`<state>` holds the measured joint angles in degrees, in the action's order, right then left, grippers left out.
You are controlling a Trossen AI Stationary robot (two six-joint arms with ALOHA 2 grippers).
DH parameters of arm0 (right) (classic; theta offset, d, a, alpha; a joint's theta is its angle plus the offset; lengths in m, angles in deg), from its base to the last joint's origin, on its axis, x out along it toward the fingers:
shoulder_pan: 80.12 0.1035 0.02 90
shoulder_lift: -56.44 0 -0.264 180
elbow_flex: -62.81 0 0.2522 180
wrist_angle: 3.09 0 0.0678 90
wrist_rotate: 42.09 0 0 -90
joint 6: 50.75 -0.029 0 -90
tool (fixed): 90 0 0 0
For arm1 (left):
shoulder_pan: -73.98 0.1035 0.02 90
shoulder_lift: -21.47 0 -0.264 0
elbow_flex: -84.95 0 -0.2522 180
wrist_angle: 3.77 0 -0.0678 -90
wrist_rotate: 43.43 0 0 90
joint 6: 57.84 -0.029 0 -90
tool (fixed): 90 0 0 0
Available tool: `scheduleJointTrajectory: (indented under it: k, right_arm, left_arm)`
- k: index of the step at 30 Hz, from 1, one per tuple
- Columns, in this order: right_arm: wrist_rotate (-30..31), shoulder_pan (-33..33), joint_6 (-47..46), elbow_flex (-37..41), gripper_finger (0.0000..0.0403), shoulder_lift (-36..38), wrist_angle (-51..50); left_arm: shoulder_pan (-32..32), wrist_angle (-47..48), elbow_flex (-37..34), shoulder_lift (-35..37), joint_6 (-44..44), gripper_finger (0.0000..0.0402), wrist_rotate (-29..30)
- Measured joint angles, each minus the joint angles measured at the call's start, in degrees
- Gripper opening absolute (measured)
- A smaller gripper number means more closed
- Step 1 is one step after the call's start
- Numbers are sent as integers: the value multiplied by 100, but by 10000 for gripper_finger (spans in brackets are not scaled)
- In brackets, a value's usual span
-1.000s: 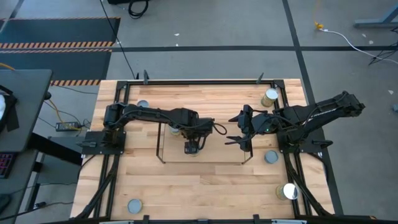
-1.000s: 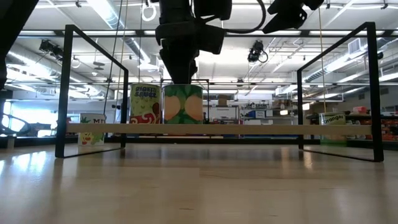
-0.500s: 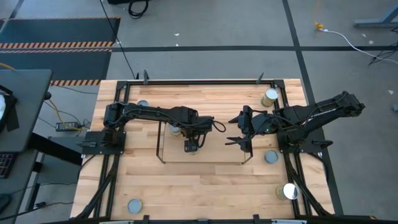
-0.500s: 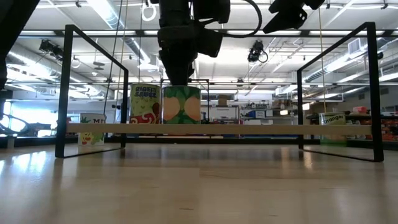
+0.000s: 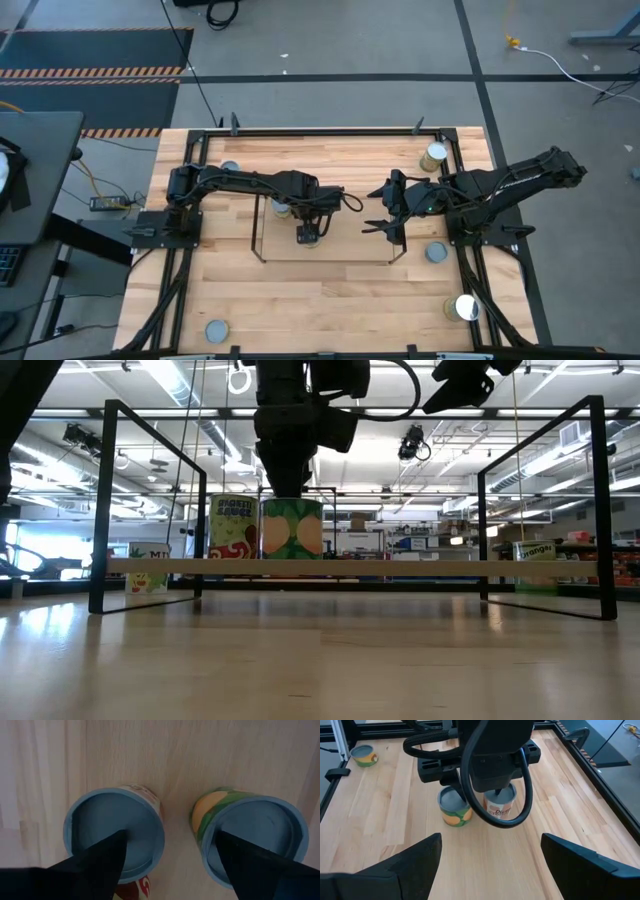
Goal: Pick and place cans onto a shelf
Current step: Adjust the dark green can and the red can on the shelf
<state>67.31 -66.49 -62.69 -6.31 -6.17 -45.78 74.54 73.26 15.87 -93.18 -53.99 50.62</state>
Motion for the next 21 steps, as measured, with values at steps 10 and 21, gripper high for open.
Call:
scheduleJointTrajectory:
  k: [10, 21]
  right_arm:
    - [0, -1, 2, 0, 348, 0, 0]
    - [-2, 0, -2, 2, 348, 0, 3]
  left_arm:
    - [0, 2, -2, 0, 35, 316, -10]
    - [-2, 155, 40, 55, 44, 316, -2]
